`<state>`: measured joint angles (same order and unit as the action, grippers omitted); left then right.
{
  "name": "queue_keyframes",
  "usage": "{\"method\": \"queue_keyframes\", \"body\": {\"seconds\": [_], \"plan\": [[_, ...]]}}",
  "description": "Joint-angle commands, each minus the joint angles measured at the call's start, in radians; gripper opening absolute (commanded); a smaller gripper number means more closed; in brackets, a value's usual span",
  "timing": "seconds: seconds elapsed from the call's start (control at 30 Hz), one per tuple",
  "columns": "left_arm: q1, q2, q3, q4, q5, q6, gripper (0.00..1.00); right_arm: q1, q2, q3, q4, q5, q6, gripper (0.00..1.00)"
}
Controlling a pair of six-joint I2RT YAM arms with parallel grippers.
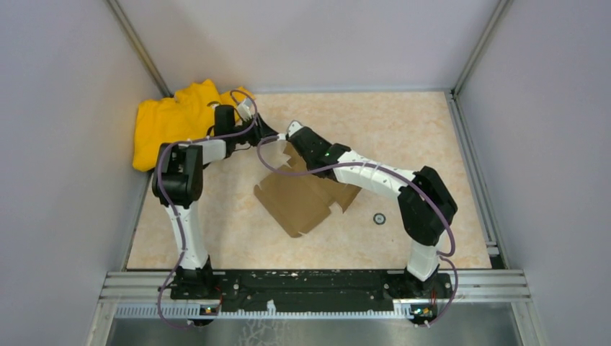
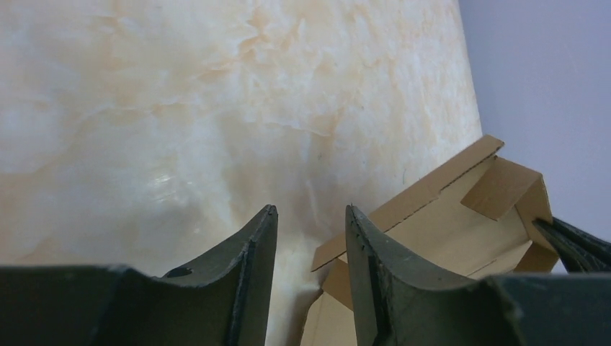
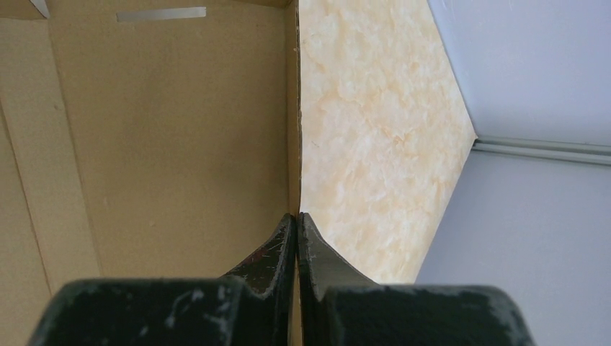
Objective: Fold the paper box
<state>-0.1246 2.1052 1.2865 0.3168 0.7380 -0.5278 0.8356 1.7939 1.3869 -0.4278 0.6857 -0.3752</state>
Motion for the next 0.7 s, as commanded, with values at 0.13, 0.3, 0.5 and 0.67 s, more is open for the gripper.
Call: {"method": "queue_keyframes", "body": {"seconds": [0.13,0.3,0.5,0.67], "plan": [[-0.053,0.005,-0.094,0.223,0.118,0.061,0.46,0.047,-0.039,-0.031,0.114,0.055,-0.055,0.00],[-0.056,0.003,-0.148,0.330,0.157,0.047,0.53,0.058,-0.054,-0.056,0.138,0.053,-0.070,0.00],[-0.056,-0.017,-0.222,0.423,0.178,0.020,0.54,0.071,-0.060,-0.070,0.150,0.077,-0.079,0.00],[-0.055,-0.046,-0.278,0.476,0.180,0.016,0.55,0.084,-0.071,-0.084,0.158,0.114,-0.098,0.00]]}}
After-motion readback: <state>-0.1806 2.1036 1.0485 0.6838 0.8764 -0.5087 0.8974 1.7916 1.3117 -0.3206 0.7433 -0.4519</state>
